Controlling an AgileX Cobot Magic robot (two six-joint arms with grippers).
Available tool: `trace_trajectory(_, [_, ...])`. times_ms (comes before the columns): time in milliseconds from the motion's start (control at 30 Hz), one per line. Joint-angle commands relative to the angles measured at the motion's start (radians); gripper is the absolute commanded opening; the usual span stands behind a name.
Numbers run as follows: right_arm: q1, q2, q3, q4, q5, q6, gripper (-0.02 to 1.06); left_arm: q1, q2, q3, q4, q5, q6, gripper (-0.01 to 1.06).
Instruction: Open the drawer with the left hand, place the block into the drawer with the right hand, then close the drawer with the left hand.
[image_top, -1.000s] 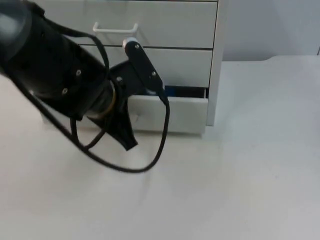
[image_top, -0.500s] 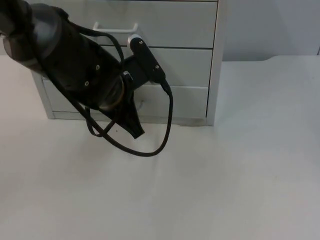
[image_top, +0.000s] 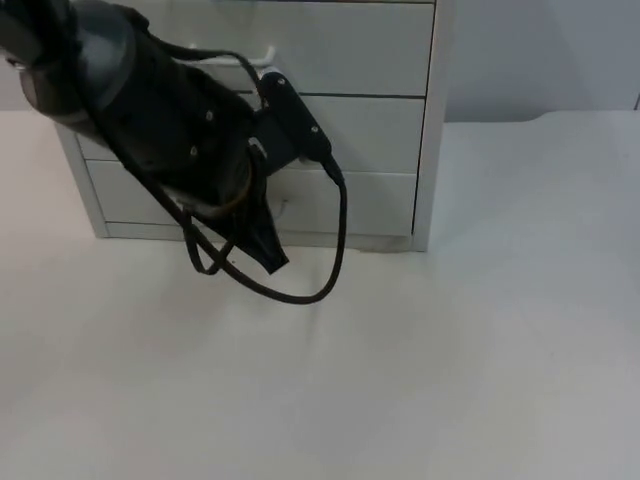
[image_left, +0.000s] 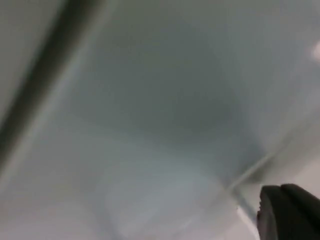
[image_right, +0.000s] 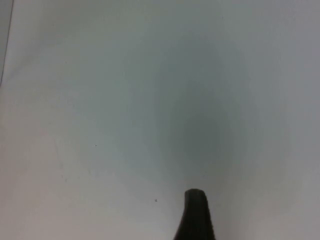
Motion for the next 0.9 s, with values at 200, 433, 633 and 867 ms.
trace_trajectory(200, [-0.006, -0.005, 0.003, -0.005, -0.011, -0.014, 0.59, -0.121, -0.120, -0.002, -0.564, 0.141, 0.433, 0.00])
trace_trajectory(433, [-0.006, -0.005, 0.003, -0.003, -0.009, -0.014, 0.59, -0.138, -0.202, -0.002, -0.857, 0.226, 0.651, 0.00])
trace_trajectory(633, [-0.006, -0.005, 0.003, -0.003, -0.013, -0.014, 0.59, -0.138, -0.313, -0.002, -1.020, 0.313, 0.772, 0.00])
trace_trajectory(867, [-0.006, -0.005, 0.003, -0.003, -0.013, -0.014, 0.59, -0.138, -0.456, -0.002, -1.122, 0.338, 0.830, 0.00])
